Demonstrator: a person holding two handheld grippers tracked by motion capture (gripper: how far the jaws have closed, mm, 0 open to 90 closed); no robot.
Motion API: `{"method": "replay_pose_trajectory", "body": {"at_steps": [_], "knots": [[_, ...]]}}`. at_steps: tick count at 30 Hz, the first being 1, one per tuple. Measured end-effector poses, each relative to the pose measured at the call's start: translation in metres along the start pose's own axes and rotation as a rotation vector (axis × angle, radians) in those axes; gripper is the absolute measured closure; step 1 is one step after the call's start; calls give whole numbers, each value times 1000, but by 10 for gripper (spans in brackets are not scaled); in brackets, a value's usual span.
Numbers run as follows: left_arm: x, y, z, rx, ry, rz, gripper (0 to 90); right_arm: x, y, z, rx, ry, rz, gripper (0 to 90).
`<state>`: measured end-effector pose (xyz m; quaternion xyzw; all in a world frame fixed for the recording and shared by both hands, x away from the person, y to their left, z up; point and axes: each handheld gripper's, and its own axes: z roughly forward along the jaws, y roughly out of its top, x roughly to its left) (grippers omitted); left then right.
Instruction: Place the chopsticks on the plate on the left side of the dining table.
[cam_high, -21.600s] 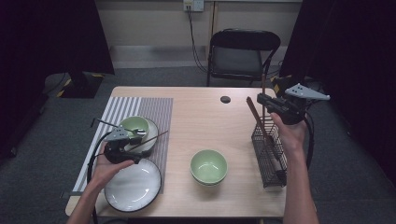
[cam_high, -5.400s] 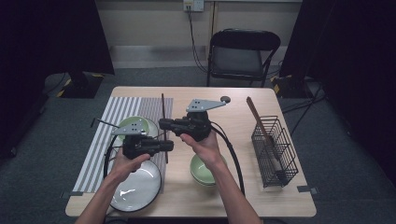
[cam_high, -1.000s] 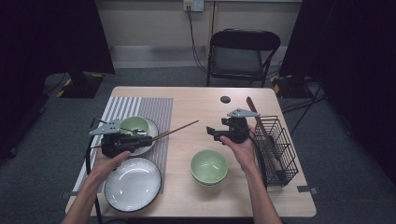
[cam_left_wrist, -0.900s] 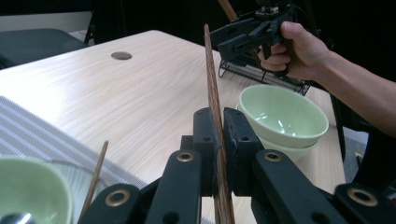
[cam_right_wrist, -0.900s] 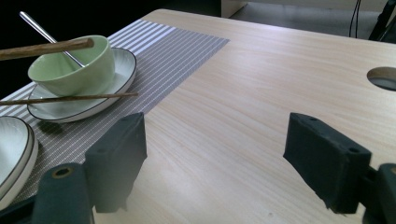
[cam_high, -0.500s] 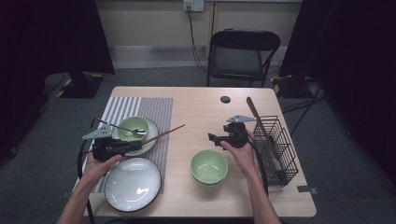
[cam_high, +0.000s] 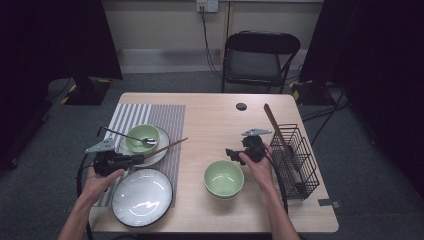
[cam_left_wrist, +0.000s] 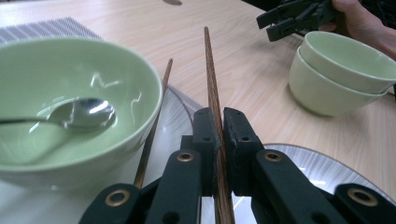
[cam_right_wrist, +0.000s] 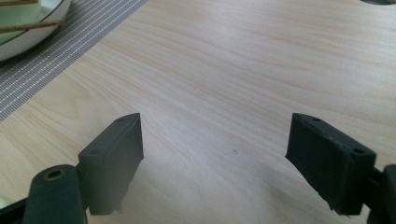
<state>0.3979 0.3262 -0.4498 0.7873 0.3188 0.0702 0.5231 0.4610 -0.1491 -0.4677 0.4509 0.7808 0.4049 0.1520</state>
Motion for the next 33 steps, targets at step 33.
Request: {"method": "replay_pose_trajectory", "body": {"at_steps": [33], "knots": [[13,-19,13,97,56,12,843,-2,-30,16,58,-127,-69,165]]}}
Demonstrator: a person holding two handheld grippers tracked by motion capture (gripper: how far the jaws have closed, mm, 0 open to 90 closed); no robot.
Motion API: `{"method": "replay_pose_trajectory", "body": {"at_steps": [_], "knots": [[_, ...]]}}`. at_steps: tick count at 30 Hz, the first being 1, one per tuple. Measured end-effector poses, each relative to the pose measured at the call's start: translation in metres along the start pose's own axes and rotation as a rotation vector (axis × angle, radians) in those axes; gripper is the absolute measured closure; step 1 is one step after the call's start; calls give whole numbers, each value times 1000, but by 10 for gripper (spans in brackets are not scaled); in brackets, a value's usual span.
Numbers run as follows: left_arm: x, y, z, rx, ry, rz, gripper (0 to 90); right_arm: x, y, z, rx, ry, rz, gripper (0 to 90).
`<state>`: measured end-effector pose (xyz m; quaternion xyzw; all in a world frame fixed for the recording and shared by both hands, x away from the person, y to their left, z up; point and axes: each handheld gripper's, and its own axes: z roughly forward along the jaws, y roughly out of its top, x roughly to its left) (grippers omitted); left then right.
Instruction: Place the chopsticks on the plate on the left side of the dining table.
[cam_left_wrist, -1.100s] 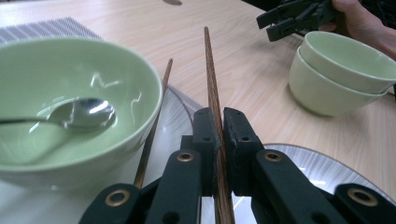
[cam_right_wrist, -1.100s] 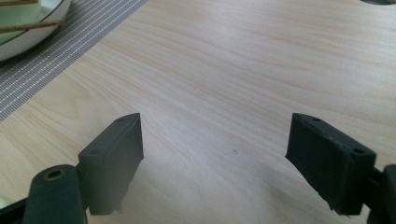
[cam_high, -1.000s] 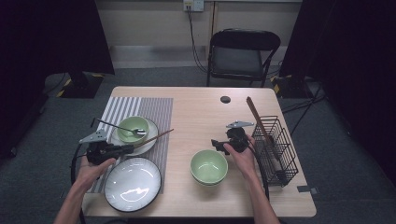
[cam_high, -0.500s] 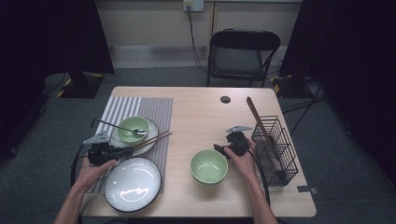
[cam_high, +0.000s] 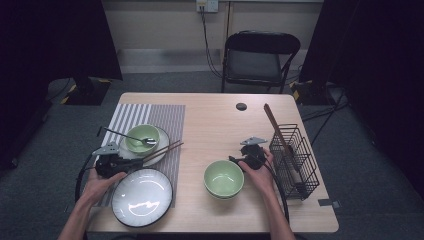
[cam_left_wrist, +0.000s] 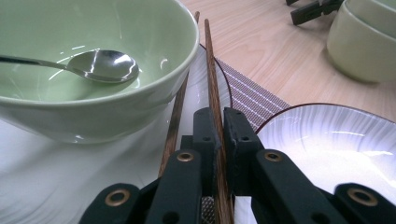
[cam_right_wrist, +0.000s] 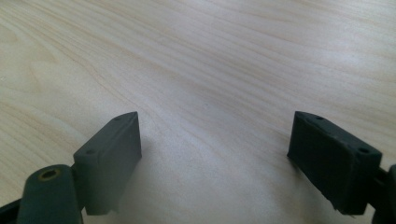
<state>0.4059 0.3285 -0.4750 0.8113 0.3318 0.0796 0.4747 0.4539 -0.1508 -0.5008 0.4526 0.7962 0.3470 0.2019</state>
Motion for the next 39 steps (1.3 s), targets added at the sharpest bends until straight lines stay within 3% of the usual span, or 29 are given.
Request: {"method": "replay_pose_trajectory", "body": {"at_steps": [12,30,33,35,39], "knots": [[4,-3,3,19,23,6,838,0,0,0,0,0,-1,165],[3,0,-2,-4,36,-6,793,0,0,0,-1,0,-1,166],[1,1,-3,-15,31,-4,797,0,0,0,0,0,0,165],[-1,5,-4,-40,-16,-20,833,0,0,0,0,0,0,165],[-6,9,-1,-47,-42,-39,836,0,0,0,0,0,0,165]]}}
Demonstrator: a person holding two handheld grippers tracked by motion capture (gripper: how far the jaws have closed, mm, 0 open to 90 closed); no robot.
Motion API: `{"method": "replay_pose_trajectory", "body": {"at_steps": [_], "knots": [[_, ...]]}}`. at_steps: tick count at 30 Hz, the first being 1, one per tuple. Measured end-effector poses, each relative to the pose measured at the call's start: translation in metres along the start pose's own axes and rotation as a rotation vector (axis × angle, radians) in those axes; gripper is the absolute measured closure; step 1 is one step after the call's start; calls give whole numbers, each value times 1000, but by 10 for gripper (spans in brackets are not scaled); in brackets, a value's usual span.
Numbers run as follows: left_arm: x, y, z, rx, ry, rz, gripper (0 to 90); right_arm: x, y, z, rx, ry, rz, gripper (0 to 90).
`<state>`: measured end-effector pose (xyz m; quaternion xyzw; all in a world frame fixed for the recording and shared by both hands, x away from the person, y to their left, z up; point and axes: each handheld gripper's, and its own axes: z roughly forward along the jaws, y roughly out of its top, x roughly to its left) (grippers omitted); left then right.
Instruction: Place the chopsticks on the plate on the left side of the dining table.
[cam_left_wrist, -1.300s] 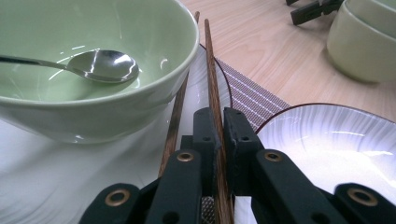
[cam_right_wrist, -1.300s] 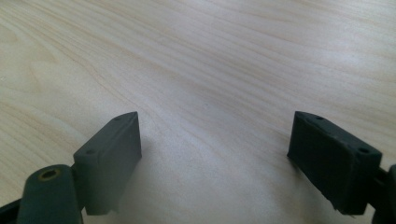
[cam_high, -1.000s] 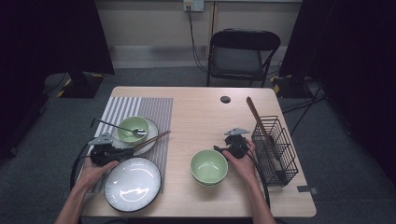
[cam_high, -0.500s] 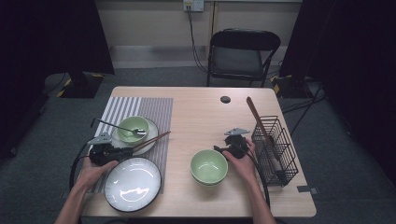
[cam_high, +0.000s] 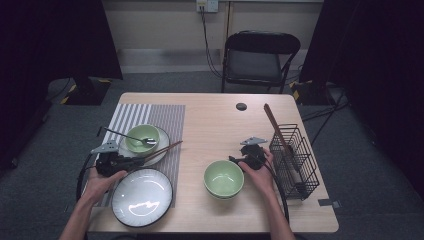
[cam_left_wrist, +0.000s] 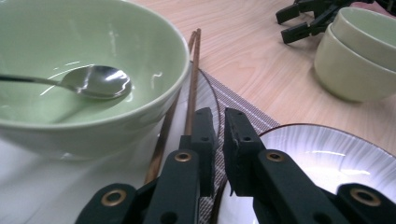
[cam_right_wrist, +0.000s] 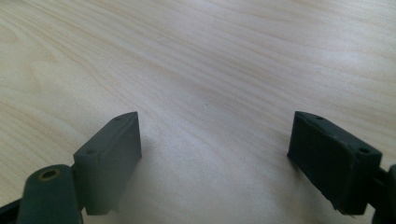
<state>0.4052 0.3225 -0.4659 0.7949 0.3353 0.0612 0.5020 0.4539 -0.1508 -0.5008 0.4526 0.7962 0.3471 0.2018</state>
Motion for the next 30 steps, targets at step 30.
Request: {"method": "replay_pose_trajectory", "body": {"at_steps": [30], "knots": [[9,-7,7,77,65,-18,830,0,0,0,0,0,0,165]]}}
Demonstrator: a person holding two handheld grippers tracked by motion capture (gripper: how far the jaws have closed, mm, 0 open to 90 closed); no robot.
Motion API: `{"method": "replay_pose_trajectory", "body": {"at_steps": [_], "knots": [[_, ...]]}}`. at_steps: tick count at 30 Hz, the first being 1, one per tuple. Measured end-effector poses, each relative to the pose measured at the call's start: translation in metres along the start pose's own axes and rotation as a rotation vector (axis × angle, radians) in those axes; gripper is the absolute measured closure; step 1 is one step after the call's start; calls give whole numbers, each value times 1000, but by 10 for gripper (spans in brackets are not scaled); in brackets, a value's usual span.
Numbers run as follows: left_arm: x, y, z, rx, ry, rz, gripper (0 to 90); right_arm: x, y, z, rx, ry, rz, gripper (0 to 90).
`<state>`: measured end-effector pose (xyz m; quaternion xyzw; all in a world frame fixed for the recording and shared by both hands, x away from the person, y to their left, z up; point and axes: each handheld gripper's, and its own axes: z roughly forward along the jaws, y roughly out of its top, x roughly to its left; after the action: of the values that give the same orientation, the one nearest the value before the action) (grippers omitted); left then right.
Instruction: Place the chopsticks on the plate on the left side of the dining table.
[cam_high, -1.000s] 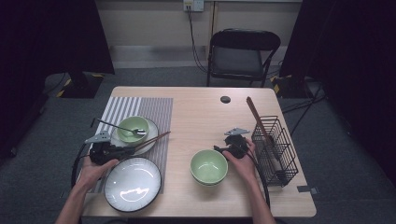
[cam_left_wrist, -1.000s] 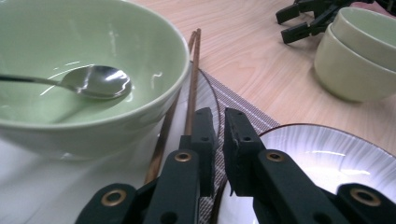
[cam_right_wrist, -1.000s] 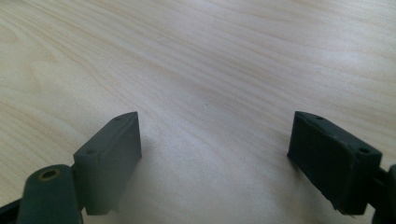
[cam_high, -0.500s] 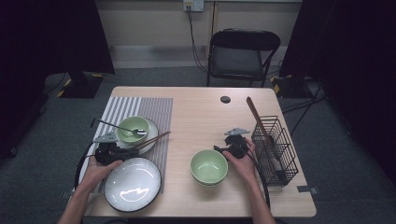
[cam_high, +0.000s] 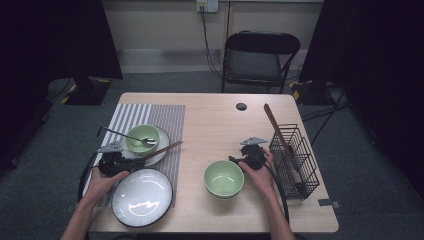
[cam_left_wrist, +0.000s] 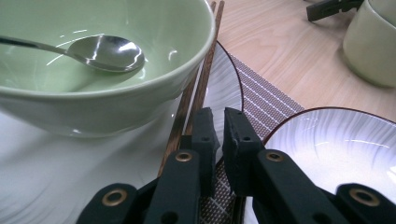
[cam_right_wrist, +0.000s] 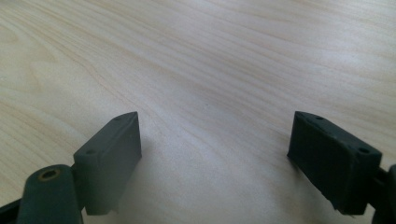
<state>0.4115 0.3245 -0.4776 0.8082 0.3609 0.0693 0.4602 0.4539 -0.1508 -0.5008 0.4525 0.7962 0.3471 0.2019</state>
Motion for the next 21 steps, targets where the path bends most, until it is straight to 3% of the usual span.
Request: {"method": "replay_pose_trajectory", "body": {"at_steps": [15,21], "knots": [[4,-1,-9,-25,15,-19,821,0,0,0,0,0,-1,166],[7,3,-24,-111,-5,-51,819,0,0,0,0,0,0,165]]}}
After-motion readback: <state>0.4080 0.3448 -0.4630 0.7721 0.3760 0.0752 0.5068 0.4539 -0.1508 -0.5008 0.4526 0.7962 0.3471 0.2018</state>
